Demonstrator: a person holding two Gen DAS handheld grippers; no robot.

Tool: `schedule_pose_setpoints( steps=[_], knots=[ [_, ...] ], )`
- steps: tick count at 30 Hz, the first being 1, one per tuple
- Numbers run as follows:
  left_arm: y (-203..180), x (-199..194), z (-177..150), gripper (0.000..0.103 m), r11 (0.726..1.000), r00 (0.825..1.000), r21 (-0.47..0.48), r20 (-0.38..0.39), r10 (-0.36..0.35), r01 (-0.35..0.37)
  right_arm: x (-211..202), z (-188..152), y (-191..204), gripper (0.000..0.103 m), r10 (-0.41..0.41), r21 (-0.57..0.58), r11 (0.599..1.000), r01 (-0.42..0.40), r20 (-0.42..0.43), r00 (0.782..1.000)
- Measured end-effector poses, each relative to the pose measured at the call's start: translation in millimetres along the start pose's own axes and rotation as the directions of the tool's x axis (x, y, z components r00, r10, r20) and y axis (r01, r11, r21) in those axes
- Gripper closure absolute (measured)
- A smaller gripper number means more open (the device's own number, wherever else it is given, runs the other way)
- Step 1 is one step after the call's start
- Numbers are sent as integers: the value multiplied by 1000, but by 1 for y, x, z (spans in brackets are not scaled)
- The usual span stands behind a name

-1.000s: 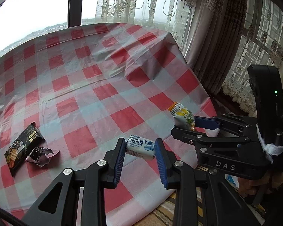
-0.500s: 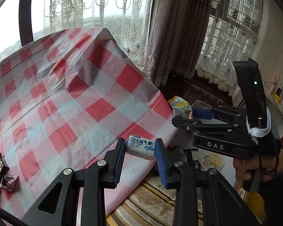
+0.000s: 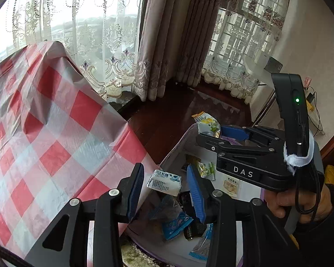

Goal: Organize snacks
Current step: 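Carry the candy and chip bag to the white box and release them, then return both open tools to the last snacks on the table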

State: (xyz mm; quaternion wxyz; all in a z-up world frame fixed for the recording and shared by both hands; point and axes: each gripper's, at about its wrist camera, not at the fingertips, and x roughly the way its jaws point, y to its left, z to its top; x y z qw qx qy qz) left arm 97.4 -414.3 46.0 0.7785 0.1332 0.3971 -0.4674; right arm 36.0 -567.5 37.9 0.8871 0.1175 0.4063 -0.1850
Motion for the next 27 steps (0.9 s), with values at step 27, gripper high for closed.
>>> schedule_pose_setpoints(
  steps=[27],
  knots=[
    [64, -44, -31, 40, 983, 994, -166, 68, 87, -74, -10, 3, 77, 33, 104, -130, 986, -107, -27, 994]
  ],
)
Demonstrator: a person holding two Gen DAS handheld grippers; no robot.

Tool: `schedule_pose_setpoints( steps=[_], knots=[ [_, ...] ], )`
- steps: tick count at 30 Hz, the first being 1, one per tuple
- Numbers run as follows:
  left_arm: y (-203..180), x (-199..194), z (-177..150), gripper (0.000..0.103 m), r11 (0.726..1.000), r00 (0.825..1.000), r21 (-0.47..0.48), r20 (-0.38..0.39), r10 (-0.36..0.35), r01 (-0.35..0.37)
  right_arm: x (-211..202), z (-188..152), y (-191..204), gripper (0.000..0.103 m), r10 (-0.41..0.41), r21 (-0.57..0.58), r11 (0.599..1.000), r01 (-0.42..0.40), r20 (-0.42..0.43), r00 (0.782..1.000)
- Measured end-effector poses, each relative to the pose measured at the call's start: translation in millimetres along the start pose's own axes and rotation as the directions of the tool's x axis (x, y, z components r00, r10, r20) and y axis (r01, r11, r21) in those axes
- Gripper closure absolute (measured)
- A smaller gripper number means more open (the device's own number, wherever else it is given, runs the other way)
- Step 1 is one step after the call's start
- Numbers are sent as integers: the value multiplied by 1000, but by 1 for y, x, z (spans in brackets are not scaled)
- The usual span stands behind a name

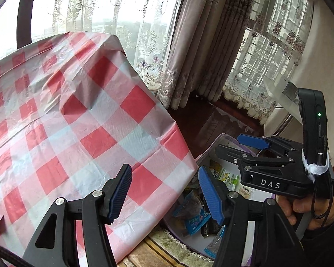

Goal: Organize snacks
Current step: 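Return both open tools to the last snacks on the table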

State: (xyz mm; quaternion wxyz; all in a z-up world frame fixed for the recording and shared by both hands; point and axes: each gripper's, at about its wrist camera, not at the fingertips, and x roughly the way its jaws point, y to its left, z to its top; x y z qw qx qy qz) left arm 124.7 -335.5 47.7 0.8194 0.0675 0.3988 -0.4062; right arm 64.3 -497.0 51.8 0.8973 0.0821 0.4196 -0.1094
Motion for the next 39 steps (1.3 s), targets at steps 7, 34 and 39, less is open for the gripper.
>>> schedule_pose_setpoints(
  steps=[7, 34, 39],
  knots=[
    [41, -21, -12, 40, 995, 999, -88, 25, 48, -46, 4, 3, 43, 31, 47, -73, 996, -48, -17, 999],
    [226, -123, -91, 40, 887, 954, -383, 48, 297, -257, 37, 9, 253, 26, 230, -364, 894, -263, -132, 964],
    [258, -143, -115, 35, 856, 936, -409, 14, 352, -316, 48, 2, 295, 25, 252, -426, 853, -302, -170, 953]
  ],
)
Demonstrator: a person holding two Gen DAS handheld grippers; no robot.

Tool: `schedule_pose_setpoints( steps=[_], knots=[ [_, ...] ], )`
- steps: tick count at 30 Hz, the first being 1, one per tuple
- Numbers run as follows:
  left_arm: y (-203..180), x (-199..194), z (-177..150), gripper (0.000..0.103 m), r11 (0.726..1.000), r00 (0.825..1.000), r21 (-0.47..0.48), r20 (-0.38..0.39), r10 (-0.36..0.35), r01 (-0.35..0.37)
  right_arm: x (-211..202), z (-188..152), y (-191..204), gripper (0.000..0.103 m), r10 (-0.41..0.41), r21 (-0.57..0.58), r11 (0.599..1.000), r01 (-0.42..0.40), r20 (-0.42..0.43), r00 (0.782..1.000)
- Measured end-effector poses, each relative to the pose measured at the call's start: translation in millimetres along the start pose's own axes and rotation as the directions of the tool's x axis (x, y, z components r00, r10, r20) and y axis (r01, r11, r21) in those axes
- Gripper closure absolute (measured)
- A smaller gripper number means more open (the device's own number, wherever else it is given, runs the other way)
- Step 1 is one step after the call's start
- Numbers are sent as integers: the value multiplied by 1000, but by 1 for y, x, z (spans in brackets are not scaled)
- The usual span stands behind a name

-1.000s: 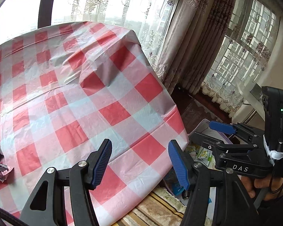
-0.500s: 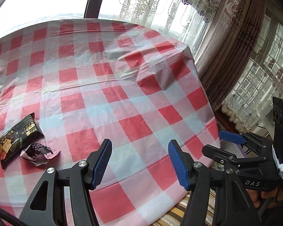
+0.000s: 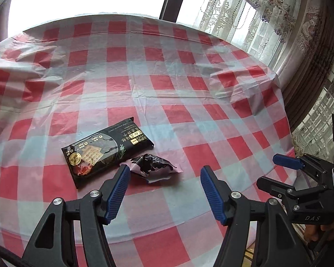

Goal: Organize snacks
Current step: 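Return both open tools to the last snacks on the table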

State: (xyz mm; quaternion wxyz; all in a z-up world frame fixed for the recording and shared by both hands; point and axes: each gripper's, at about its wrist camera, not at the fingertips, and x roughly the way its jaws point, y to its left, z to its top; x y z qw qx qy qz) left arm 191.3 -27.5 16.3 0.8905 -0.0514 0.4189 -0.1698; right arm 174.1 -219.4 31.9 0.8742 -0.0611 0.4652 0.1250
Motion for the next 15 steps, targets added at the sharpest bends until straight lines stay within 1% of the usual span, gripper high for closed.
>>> schedule_pose_setpoints(
  steps=[3, 8, 15],
  knots=[
    [20, -1, -5, 31, 999, 999, -3, -16, 36, -37, 13, 8, 21, 25, 18, -47, 999, -19, -11, 1000],
    [44, -1, -14, 30, 996, 995, 6, -41, 90, -89, 35, 20, 54, 24, 47, -132, 990, -50, -28, 999],
    [65, -1, -15, 27, 994, 994, -27, -32, 103, -103, 66, 35, 92, 22, 53, -241, 968, -66, -61, 997]
  ],
)
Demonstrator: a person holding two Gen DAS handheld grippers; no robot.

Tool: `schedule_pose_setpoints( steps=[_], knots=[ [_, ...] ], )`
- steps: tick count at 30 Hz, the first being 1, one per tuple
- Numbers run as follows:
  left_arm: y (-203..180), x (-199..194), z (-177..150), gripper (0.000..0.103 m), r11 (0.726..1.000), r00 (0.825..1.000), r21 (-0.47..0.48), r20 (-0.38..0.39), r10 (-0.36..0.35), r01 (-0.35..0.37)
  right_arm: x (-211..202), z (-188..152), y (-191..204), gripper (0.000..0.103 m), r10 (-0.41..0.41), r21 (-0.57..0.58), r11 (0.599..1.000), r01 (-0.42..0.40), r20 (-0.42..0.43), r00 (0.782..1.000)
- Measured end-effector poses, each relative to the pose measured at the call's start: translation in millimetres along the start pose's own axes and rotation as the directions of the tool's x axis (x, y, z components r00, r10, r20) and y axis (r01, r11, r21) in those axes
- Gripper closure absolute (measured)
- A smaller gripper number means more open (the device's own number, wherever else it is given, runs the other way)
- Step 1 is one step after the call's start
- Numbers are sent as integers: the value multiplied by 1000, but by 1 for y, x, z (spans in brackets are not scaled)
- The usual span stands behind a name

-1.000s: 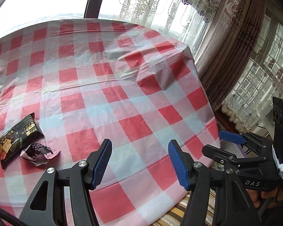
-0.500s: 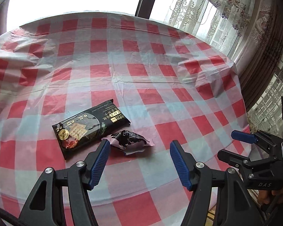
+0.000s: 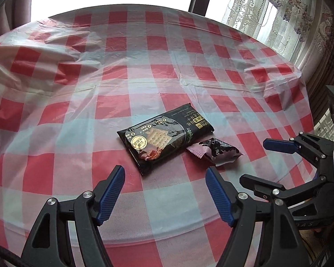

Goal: Organize snacks
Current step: 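Return both open tools to the last snacks on the table, then grasp the black cracker packet with the left tool while the right tool grasps the pink wrapper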

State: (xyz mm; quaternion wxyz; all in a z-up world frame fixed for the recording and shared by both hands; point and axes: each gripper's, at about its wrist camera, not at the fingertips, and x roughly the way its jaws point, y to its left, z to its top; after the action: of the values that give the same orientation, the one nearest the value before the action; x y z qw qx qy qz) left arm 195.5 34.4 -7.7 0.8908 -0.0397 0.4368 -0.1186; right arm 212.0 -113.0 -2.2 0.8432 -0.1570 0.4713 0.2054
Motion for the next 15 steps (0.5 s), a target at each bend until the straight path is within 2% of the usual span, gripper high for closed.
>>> schedule_pose_setpoints(
  steps=[7, 12, 13, 15],
  knots=[
    [15, 2, -1, 27, 1000, 1000, 11, 5, 24, -24, 28, 18, 6, 22, -6, -26, 1000, 5, -20, 1000],
    [16, 8, 6, 26, 996, 1000, 82, 5, 23, -23, 37, 24, 0, 23, -1, 8, 1000, 1, -17, 1000],
    [15, 10, 9, 26, 994, 1000, 105, 1, 17, -17, 37, 25, -3, 26, 3, 22, 1000, -3, -14, 1000],
    [12, 14, 16, 26, 988, 1000, 154, -3, 8, -7, 38, 27, -8, 43, 29, 51, 998, -29, -9, 1000]
  ],
)
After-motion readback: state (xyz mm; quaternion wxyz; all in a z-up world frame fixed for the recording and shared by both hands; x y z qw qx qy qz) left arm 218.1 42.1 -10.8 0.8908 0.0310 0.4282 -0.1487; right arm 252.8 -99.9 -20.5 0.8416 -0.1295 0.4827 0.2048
